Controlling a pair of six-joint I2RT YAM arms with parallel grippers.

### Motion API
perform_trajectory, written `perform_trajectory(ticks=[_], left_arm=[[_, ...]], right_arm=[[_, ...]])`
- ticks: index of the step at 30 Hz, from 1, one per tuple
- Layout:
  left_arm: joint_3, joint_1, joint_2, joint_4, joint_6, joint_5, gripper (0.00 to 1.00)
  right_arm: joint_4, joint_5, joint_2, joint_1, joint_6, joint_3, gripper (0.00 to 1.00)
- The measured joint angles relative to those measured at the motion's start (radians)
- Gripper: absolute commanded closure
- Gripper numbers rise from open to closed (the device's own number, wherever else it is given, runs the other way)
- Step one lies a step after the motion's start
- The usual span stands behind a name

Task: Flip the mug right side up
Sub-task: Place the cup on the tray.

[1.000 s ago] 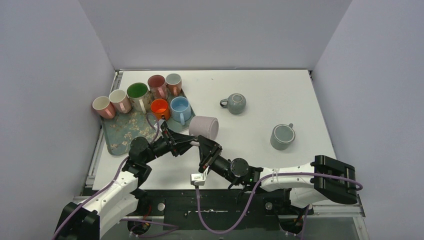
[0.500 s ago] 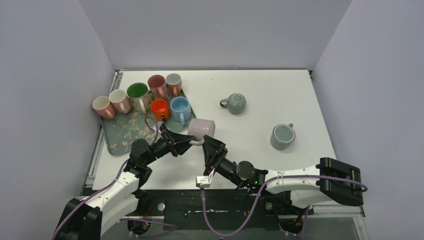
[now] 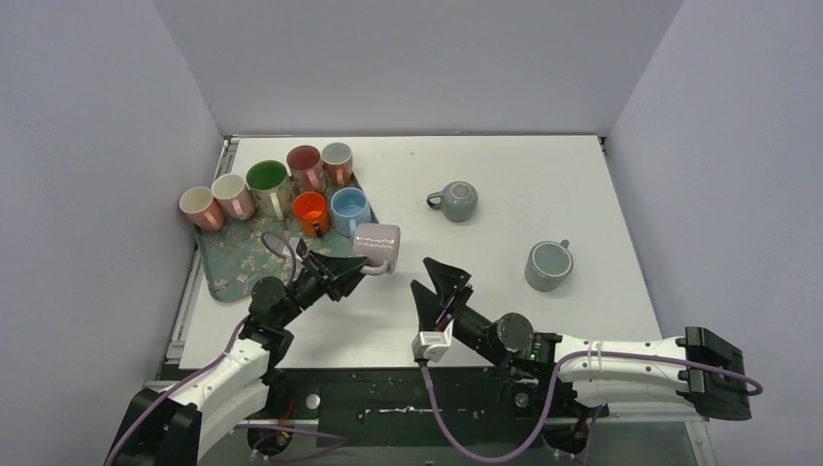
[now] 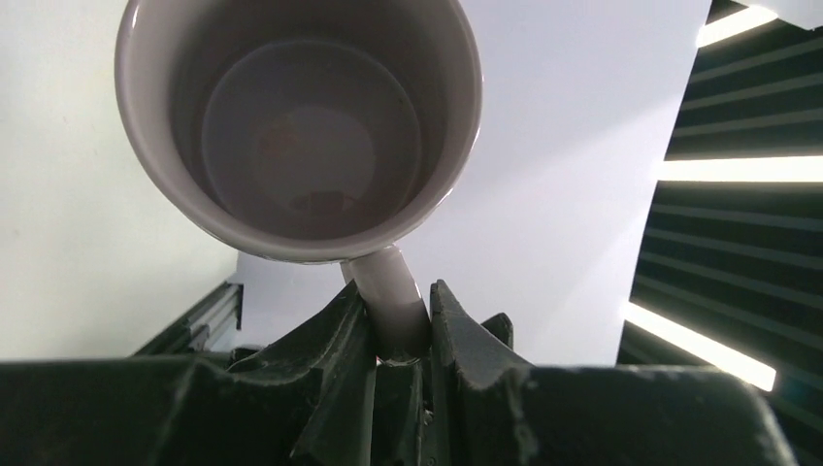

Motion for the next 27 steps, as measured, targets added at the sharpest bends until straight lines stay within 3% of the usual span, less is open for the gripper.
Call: perform_trajectory(ticks=[4, 6, 7, 27], left_arm=[[-0.003, 0.005, -0.016, -0.002, 0.071, -0.060, 1.00], [-0.003, 0.006, -0.037, -0.005, 0.136, -0.093, 1.00], [-0.003, 0.006, -0.047, -0.009, 0.164, -0.106, 1.00], [0.165, 0.006, -0.322, -0.435, 0.973, -0.446, 1.00]], right_arm=[[-0.061, -0.002, -0.062, -0.001, 0.088, 0.000, 0.22], [-0.077, -0.001, -0.089, -0.001, 0.123, 0.000, 0.02], [-0.081, -0.001, -0.099, -0.001, 0.141, 0.000, 0.00], [-0.153, 0.003, -0.206, -0.001, 0.305, -0.015, 0.00]])
